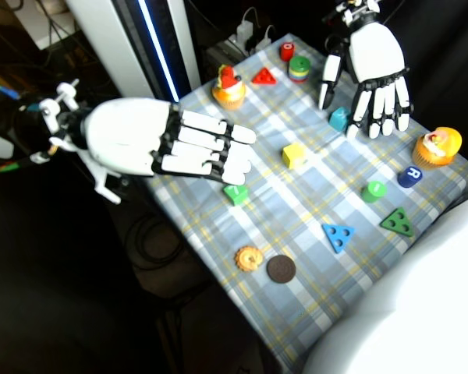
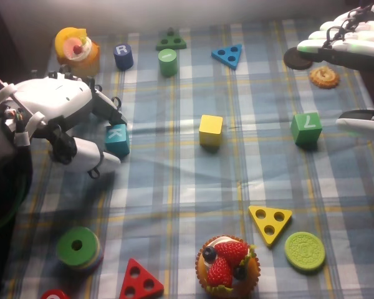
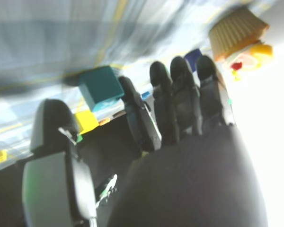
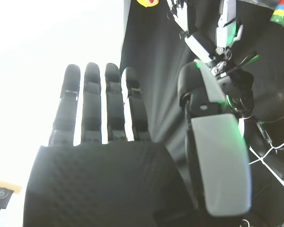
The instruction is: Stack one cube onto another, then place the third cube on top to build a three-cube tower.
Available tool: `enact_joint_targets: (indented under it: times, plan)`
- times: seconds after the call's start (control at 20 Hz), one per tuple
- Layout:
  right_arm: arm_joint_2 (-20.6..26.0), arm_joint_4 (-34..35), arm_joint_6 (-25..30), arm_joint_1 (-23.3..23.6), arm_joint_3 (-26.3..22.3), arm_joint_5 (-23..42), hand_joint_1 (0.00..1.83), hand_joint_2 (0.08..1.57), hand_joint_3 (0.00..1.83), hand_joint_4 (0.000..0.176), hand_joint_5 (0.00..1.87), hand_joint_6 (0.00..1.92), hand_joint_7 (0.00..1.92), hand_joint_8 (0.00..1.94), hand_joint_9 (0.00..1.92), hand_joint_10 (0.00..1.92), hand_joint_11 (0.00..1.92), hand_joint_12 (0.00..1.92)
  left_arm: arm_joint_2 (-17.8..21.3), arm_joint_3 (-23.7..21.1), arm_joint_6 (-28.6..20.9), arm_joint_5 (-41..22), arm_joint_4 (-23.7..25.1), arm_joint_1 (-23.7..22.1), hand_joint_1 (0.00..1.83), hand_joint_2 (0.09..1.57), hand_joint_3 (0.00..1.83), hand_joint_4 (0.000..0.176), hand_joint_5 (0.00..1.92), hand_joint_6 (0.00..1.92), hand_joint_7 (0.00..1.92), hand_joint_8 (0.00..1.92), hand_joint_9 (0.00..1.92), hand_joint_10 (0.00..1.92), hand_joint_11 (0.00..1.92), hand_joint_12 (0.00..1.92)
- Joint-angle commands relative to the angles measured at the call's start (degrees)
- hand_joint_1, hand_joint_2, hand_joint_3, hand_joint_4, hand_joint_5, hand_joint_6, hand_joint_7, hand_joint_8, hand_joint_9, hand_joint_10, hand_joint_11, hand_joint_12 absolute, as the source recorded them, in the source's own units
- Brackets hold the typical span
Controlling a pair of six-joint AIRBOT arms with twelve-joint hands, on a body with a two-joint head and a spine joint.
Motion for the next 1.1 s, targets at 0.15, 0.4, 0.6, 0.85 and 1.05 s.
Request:
enact_joint_targets:
  times: [0.15,0.4,0.6,0.85,1.05]
  plan:
    - [-0.1,1.4,0.3,0.5,0.1,7.1,0.65,1.24,0.00,0.000,0.30,0.00,0.38,0.00,0.31,0.00,0.00,0.70,-0.3,0.6,0.2,-4.7,1.1,-1.1,0.87,1.02,0.01,0.165,0.87,0.00,0.48,0.00,0.25,0.00,0.00,0.25]
    - [-0.1,1.5,0.3,0.5,0.1,7.2,0.63,1.26,0.00,0.000,0.31,0.00,0.37,0.00,0.32,0.00,0.00,0.75,-1.5,0.9,0.2,-5.4,1.2,-2.5,1.00,1.12,0.00,0.176,0.94,1.03,0.59,0.00,0.34,0.00,0.00,0.46]
    - [-0.1,1.6,0.4,0.4,0.1,7.2,0.59,1.29,0.01,0.006,0.31,0.00,0.38,0.00,0.33,0.00,0.00,0.79,-2.7,1.1,-2.0,-7.2,2.0,-3.7,1.00,1.12,0.00,0.176,0.95,1.02,0.63,0.00,0.36,0.00,0.00,0.39]
    - [-0.1,1.6,0.4,0.4,0.2,7.4,0.54,1.33,0.01,0.002,0.30,0.00,0.38,0.00,0.33,0.00,0.00,0.82,-5.0,1.2,-7.8,-7.2,9.2,-8.2,1.03,1.10,0.00,0.176,1.01,0.93,0.65,0.00,0.34,0.00,0.00,0.32]
    - [-0.7,1.4,0.4,0.5,0.6,7.4,0.54,1.33,0.00,0.000,0.31,0.00,0.38,0.00,0.34,0.00,0.00,0.84,-8.1,2.1,-12.1,-5.9,14.4,-11.0,1.03,1.10,0.00,0.176,1.01,0.93,0.62,0.00,0.35,0.00,0.01,0.41]
